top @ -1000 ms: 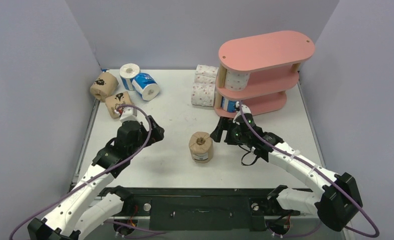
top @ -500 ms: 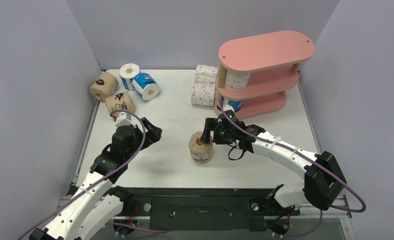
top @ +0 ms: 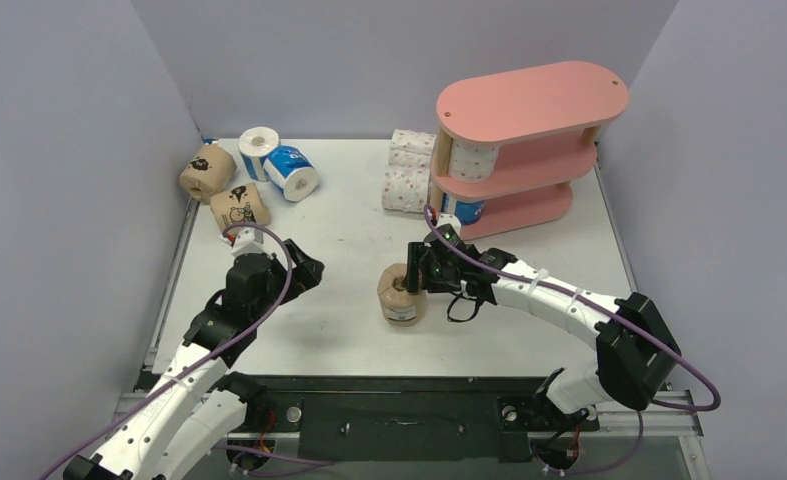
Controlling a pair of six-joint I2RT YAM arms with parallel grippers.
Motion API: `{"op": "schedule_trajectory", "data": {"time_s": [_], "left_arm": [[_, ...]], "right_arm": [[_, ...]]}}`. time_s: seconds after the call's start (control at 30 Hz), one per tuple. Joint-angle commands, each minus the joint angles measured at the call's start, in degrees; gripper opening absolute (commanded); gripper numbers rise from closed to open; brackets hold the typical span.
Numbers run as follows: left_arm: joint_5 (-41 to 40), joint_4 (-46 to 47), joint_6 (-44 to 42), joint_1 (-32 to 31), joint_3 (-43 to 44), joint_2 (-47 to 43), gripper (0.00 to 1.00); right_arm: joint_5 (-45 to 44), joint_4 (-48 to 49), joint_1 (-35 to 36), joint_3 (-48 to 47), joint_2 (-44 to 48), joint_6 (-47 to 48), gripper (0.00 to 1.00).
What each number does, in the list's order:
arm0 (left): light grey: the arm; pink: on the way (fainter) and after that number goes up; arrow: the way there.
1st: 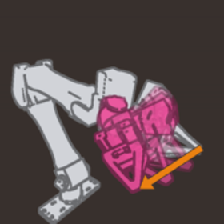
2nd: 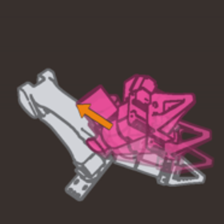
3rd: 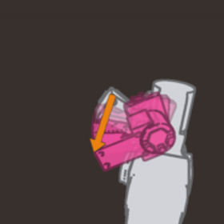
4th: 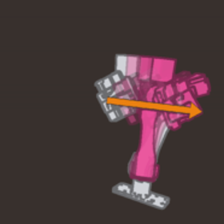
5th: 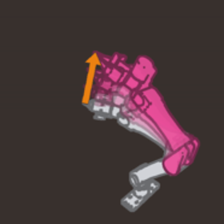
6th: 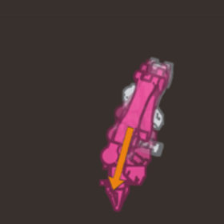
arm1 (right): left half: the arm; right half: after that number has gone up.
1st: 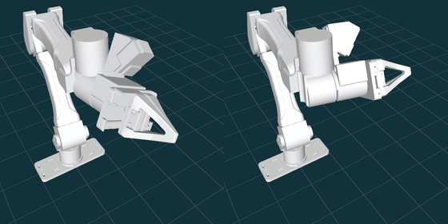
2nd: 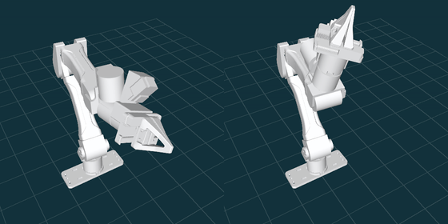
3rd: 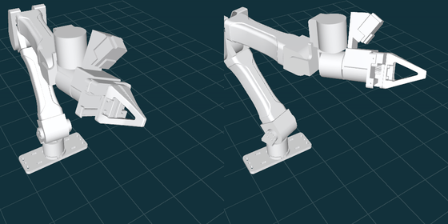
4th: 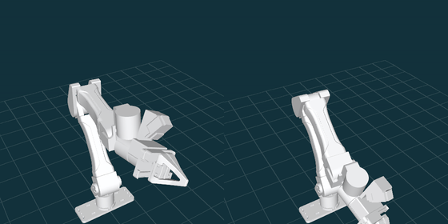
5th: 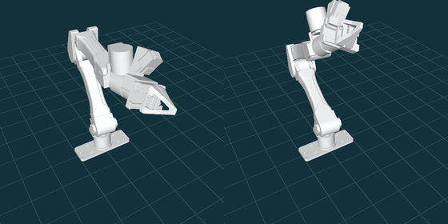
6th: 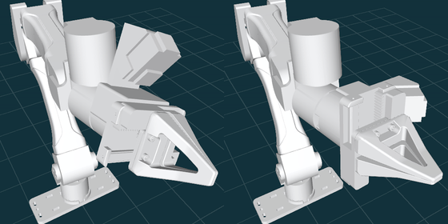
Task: Place and organize the paper towels onto the shelf
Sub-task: Pick up the paper towel from the center of the board.
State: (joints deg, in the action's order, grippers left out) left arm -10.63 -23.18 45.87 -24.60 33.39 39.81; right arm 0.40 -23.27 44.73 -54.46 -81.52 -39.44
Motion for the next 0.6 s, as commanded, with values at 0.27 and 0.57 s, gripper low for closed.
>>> {"op": "schedule_trajectory", "data": {"time_s": [0.27, 0.57], "left_arm": [[1.9, 3.6, 0.1, 1.0, -0.9, -0.2, 0.96], [2.4, 3.1, -0.3, 1.5, -1.2, -0.5, 0.96]], "right_arm": [[-1.9, 2.3, 1.1, -2.0, -2.9, -1.0, 0.56], [-2.6, 0.9, 1.3, -3.6, -1.2, -0.5, 0.39]]}}
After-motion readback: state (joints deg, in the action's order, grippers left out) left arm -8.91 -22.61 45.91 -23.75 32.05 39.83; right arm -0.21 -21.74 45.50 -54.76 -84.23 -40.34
